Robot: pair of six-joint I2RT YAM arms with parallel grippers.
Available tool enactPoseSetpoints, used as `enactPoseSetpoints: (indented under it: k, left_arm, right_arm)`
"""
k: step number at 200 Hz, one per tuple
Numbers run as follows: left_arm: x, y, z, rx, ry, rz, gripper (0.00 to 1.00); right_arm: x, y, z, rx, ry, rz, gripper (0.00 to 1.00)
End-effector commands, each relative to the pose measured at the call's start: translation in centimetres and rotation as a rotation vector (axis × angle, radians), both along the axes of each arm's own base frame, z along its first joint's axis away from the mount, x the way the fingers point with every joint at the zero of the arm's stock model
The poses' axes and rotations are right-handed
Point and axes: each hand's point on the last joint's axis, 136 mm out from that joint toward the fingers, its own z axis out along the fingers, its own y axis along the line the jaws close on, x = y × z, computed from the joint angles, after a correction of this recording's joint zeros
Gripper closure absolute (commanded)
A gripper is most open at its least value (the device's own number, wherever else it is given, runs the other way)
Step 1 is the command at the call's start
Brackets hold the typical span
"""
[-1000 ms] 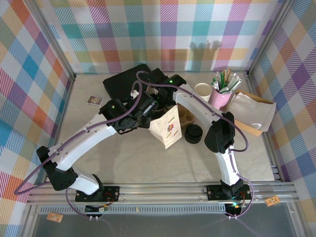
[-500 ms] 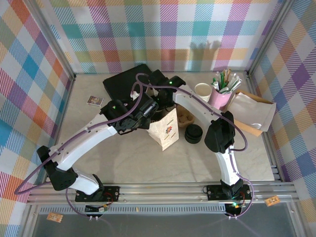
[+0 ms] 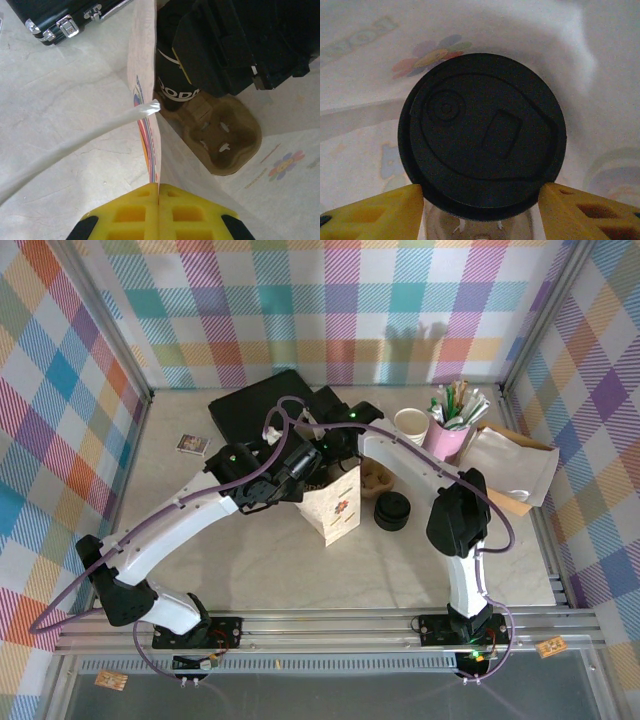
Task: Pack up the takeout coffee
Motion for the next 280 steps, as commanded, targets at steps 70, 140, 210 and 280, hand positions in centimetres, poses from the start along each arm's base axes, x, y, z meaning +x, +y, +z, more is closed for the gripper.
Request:
enactPoseSetpoints:
  k: [70, 140, 210, 280]
  left_arm:
    - [-0.9, 0.2, -0.5, 0.021, 0.036, -0.017, 1.0]
    - [-0.7, 0.0, -0.1, 0.02, 0.025, -0.031, 1.0]
    - [-0.6, -0.1, 0.0, 0.017, 0.022, -0.035, 1.0]
    - [-0.5, 0.0, -0.4, 0.027, 0.024, -0.026, 1.0]
  right_arm:
    - [2.2, 0.1, 1.3, 0.063, -0.021, -0.116, 0.07]
    - [3.5, -0.4, -0.3, -0.006, 0.009, -0.164, 0.02]
    - [3.5, 0.1, -1.5, 0.004, 0.039, -0.177, 0.08]
    - [2.6, 0.4, -0.2, 0.055, -0.011, -0.102, 0.25]
